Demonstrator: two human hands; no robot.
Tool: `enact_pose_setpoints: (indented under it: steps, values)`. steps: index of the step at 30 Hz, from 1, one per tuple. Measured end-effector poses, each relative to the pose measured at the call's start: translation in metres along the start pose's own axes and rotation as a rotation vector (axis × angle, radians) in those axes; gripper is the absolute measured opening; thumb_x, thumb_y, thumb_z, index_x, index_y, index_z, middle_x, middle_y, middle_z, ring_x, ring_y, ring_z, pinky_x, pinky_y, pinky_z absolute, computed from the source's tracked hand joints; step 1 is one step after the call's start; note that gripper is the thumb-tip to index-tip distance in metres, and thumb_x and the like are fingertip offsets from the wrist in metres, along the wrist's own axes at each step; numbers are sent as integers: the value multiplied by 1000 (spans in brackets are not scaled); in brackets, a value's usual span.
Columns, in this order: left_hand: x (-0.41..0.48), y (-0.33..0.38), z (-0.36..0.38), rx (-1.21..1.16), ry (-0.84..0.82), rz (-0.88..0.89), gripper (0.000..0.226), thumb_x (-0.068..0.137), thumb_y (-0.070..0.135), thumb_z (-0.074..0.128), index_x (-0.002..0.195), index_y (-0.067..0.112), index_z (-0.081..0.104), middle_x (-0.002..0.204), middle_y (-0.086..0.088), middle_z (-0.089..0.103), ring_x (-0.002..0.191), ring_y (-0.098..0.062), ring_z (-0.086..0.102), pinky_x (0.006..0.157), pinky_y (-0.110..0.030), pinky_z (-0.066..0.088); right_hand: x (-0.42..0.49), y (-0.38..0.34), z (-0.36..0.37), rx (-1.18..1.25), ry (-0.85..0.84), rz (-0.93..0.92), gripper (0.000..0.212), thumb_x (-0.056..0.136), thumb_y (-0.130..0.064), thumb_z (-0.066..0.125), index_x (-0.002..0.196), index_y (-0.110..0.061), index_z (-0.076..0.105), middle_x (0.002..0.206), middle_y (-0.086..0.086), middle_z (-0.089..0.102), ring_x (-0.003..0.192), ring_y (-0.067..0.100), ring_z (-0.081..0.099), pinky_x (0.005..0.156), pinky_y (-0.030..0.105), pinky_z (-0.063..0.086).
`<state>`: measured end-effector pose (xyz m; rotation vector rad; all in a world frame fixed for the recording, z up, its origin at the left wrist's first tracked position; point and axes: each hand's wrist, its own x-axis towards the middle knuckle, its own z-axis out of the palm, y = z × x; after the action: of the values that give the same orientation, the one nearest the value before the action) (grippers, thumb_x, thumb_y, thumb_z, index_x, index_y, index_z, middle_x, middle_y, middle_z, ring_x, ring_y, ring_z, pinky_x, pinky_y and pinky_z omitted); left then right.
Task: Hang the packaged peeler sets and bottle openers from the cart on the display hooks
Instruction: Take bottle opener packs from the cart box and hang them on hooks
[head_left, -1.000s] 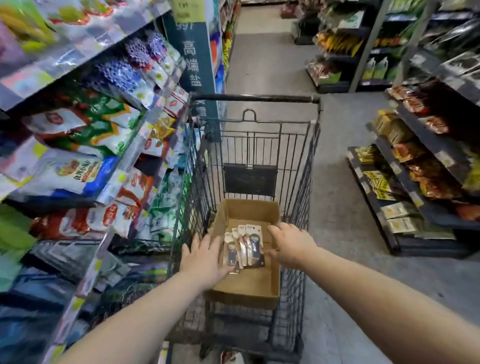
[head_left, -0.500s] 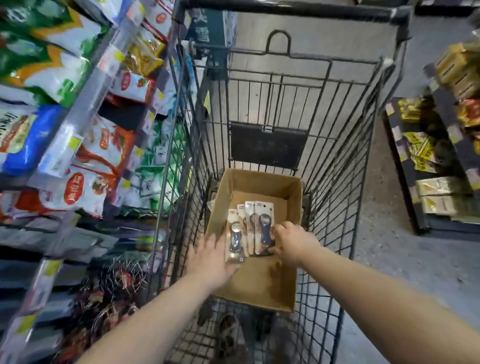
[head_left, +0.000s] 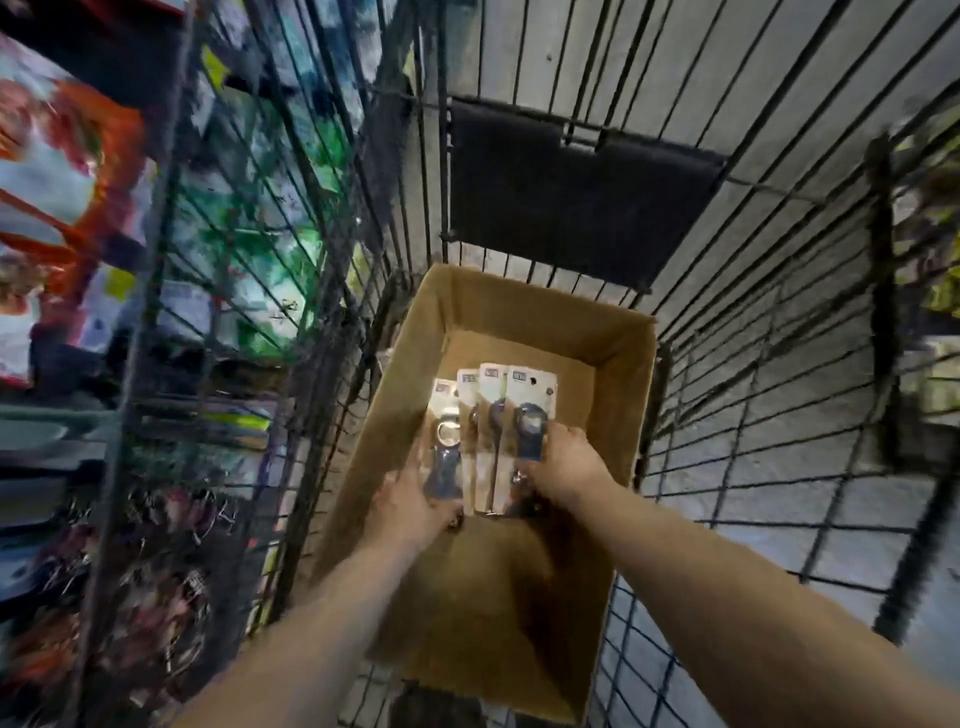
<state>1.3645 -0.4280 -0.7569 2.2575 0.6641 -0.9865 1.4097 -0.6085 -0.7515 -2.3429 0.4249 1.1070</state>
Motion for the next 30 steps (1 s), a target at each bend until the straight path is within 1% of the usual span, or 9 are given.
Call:
enact_pose_setpoints:
  steps: [5, 11, 16, 18, 20, 23, 25, 27, 30]
  values:
    - [31, -2, 20, 26, 44, -43, 65, 77, 41, 71, 132, 16, 46, 130, -10, 51, 117, -28, 51, 98, -41, 45, 36, 6, 12, 132, 16, 109, 63, 83, -38, 64, 134, -14, 37, 131, 11, 44, 117, 28, 48, 97, 38, 42]
    - [35, 6, 30, 249, 148, 1, 70, 87, 46, 55, 143, 17, 25, 131, -13, 39, 122, -31, 39, 99, -43, 39, 52, 13, 31, 268, 74, 226, 62, 79, -37, 71, 126, -15, 37, 127, 9, 45, 114, 29, 50, 90, 39, 44]
    - [32, 4, 34, 304, 171, 24, 68, 86, 39, 62, 139, 12, 29, 128, -12, 43, 119, -30, 43, 96, -42, 41, 54, 15, 38, 390, 99, 287, 63, 73, -30, 78, 117, -16, 35, 122, 8, 47, 111, 30, 52, 81, 39, 48]
    - [35, 6, 32, 227, 138, -52, 67, 83, 37, 66, 135, 11, 35, 128, -12, 45, 119, -30, 44, 97, -43, 41, 52, 14, 37, 421, 112, 311, 66, 71, -30, 79, 118, -16, 37, 125, 8, 43, 112, 30, 51, 77, 37, 47]
    - [39, 6, 32, 55, 98, -149, 63, 79, 33, 71, 130, 12, 42, 125, -12, 47, 115, -32, 48, 95, -43, 45, 50, 14, 36, 390, 120, 314, 67, 71, -34, 79, 121, -15, 39, 129, 8, 40, 112, 30, 51, 80, 37, 48]
    - [41, 3, 31, -366, 45, -253, 54, 79, 17, 73, 126, 13, 48, 120, -13, 56, 104, -33, 59, 88, -47, 53, 45, 15, 32, 443, 131, 290, 60, 75, -31, 75, 121, -16, 41, 129, 8, 42, 112, 31, 51, 84, 40, 48]
    - [37, 1, 30, -576, 31, -289, 44, 81, 9, 70, 120, 14, 49, 112, -11, 62, 95, -30, 63, 83, -47, 56, 39, 14, 29, 529, 134, 262, 46, 81, -25, 69, 115, -18, 39, 124, 8, 49, 112, 30, 53, 88, 42, 50]
    - [31, -2, 29, -659, 27, -278, 39, 83, 6, 66, 117, 15, 48, 105, -8, 63, 89, -26, 64, 76, -42, 57, 32, 13, 26, 574, 145, 220, 34, 86, -21, 62, 111, -19, 39, 122, 10, 53, 110, 30, 55, 90, 45, 50]
    - [16, -4, 23, -676, 39, -212, 40, 84, 6, 66, 119, 14, 48, 98, -3, 61, 87, -23, 62, 60, -30, 49, 15, 9, 21, 594, 164, 173, 33, 90, -19, 56, 118, -17, 41, 123, 10, 55, 111, 29, 56, 92, 46, 50]
